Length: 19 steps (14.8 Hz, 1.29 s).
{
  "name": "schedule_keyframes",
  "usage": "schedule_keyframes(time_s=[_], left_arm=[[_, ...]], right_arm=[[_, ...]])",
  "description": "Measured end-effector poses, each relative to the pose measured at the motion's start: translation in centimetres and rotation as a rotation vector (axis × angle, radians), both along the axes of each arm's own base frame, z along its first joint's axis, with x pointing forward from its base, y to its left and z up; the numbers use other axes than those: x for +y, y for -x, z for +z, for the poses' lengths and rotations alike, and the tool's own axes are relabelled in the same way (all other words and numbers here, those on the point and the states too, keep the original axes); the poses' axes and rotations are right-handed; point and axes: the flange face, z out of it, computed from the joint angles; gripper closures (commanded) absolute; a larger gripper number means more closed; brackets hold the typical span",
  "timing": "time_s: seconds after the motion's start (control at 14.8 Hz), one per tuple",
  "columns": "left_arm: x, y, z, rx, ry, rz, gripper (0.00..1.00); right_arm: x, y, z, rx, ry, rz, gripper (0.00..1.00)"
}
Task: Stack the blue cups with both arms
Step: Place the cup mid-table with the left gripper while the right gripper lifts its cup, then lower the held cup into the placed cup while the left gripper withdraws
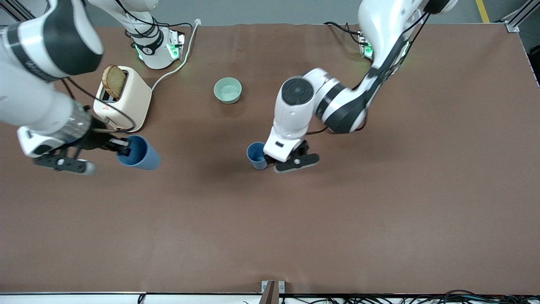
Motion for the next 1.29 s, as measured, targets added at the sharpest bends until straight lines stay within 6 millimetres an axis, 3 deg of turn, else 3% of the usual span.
schedule_keyframes(time_s=[0.14,0.2,0.41,0.61,0.81,1.02,1.29], left_arm=[[5.5,-1.3,6.4,-0.019,-0.037,0.009,0.00],[8.2,-2.0,8.6,-0.024,-0.054,0.000,0.00],[15.1,-3.5,12.7,-0.032,-0.094,-0.033,0.00],[21.1,-3.5,16.2,-0.004,-0.148,-0.101,0.00],[26.5,-1.9,20.8,0.013,-0.193,-0.171,0.00],[31.8,0.0,24.4,0.038,-0.198,-0.240,0.00],[37.7,1.5,24.4,0.084,-0.120,-0.320,0.00]], right_arm=[[4.7,1.0,0.1,-0.025,-0.011,0.002,1.00],[6.7,1.5,0.0,-0.033,-0.018,-0.004,1.00],[12.0,2.9,-1.4,-0.040,-0.040,-0.010,1.00],[18.4,4.3,-5.6,-0.045,-0.042,-0.049,1.00],[24.2,6.5,-10.3,-0.057,0.002,-0.057,1.00],[26.5,7.5,-14.0,-0.038,0.035,-0.037,1.00],[27.3,7.9,-15.5,-0.063,0.028,-0.013,0.99]])
